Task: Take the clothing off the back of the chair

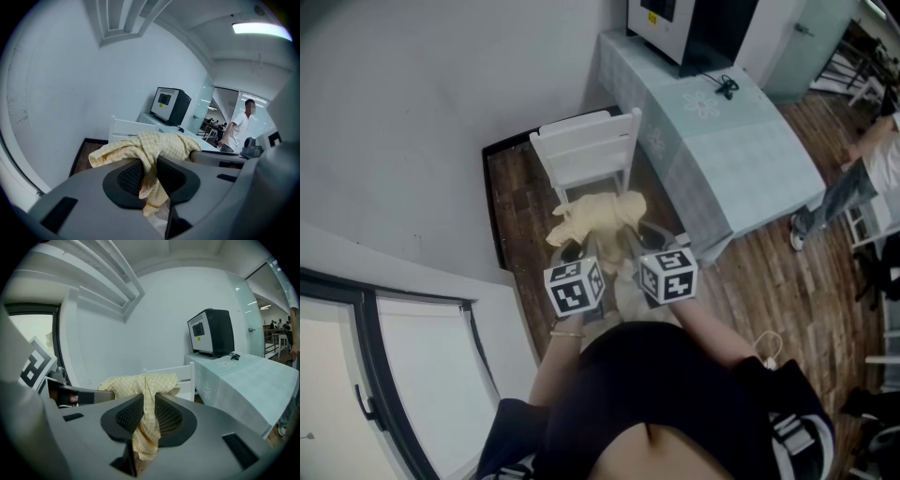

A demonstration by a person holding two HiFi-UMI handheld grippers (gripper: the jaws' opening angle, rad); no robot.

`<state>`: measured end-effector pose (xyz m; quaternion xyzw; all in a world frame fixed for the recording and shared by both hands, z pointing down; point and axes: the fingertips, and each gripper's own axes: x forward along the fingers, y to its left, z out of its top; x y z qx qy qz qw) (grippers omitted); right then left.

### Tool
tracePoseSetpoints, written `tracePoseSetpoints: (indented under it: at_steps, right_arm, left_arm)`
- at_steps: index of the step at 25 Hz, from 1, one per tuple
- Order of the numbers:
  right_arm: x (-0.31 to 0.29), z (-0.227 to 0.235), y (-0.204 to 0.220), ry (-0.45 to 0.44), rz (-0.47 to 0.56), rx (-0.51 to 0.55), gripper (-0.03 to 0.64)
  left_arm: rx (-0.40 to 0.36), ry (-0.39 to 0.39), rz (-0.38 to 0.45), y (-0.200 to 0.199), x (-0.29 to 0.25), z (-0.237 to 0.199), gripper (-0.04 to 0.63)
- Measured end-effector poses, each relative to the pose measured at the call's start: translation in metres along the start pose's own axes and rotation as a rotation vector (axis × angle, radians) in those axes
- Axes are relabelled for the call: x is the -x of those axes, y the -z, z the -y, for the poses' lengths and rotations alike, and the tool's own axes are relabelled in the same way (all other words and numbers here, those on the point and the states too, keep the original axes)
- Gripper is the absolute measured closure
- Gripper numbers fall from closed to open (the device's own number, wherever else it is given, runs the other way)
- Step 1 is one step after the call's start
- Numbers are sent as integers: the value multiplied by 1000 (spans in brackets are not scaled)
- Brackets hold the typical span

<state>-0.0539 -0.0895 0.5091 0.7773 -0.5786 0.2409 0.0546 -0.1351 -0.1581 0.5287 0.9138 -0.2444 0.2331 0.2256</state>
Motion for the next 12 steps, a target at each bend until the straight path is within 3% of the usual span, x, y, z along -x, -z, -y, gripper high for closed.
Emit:
tracePoseSetpoints:
  at_steps: [12]
  right_arm:
    - [-2,5,-4,6,2,0,535]
  left_arm:
    - [-3,14,-3,-4,-5,3,517]
